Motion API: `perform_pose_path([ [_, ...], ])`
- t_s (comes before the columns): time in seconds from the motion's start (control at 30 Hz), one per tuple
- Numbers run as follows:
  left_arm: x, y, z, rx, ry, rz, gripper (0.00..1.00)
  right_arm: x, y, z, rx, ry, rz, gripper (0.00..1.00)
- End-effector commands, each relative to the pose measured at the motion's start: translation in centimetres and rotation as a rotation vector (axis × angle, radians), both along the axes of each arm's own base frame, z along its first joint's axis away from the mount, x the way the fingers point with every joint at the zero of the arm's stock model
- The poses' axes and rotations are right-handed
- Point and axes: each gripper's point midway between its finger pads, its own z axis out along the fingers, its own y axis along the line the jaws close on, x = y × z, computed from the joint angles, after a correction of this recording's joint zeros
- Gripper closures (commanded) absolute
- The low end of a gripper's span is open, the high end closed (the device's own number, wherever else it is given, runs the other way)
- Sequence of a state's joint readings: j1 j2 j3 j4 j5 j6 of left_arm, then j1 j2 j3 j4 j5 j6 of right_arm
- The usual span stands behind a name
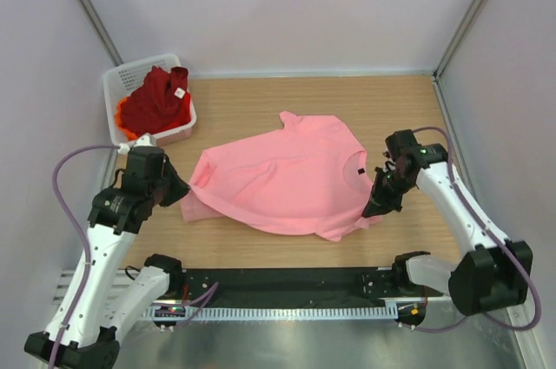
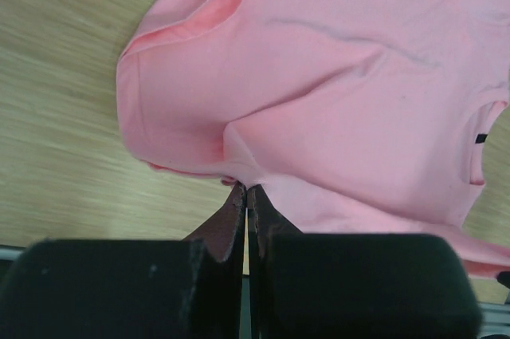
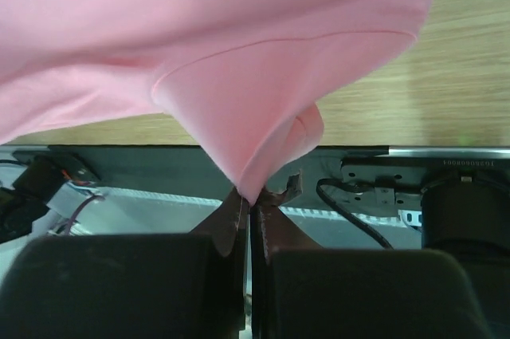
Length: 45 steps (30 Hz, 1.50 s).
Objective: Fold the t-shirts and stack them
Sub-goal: Flatten the tshirt out
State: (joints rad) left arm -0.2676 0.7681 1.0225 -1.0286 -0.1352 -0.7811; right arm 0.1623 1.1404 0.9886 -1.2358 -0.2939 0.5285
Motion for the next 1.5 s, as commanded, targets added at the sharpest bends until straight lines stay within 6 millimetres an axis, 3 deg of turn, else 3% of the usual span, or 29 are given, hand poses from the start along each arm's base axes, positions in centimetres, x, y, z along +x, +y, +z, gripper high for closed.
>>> perform_pose_path([
  [0.0,0.2,-1.1,-0.6,-0.047,0.009,-0.037,1.00,1.7,1.2,-3.2,0.002,0.015,0.052,0.99],
  [0.1,0.2,-1.6,-1.8,-0.053,0.045,-0.055,1.00,2.2,2.1,-6.0,-0.055,0.067,0.122,0.99],
  [0.43,-0.1,-2.2,-4.4,-0.060,0.122,-0.090,1.00,6.3,2.0,-8.6,-0.177,0.068,0.208,0.97],
  [0.53,0.2,-2.3,-4.6,-0.056,0.122,-0.093,1.00,7.4,1.1,-8.0,-0.239,0.051,0.224,0.84],
  [0.57,0.2,-2.3,-4.7,-0.055,0.124,-0.093,1.00,7.7,0.9,-7.6,-0.254,0.041,0.226,0.74],
  [0.63,0.3,-2.3,-5.0,-0.053,0.129,-0.095,1.00,8.0,0.2,-6.6,-0.311,0.020,0.240,0.64],
  [0.67,0.2,-2.8,-5.1,-0.075,0.137,-0.114,1.00,8.0,0.3,-6.1,-0.314,0.008,0.248,0.57],
  [0.8,0.4,-3.3,-5.4,-0.088,0.146,-0.125,1.00,6.8,0.1,-5.0,-0.353,-0.022,0.267,0.54],
  [1.0,0.6,-3.3,-5.4,-0.087,0.145,-0.127,1.00,3.4,1.6,-5.6,-0.329,-0.011,0.310,0.57],
  [1.13,0.6,-3.4,-5.5,-0.089,0.152,-0.129,1.00,2.0,1.8,-6.7,-0.350,0.002,0.358,0.51],
  [1.33,0.6,-3.5,-5.4,-0.100,0.153,-0.127,1.00,2.3,1.4,-8.1,-0.386,0.006,0.383,0.48],
  [1.47,0.5,-3.5,-5.3,-0.101,0.153,-0.126,1.00,2.6,1.6,-8.7,-0.390,0.015,0.391,0.53],
])
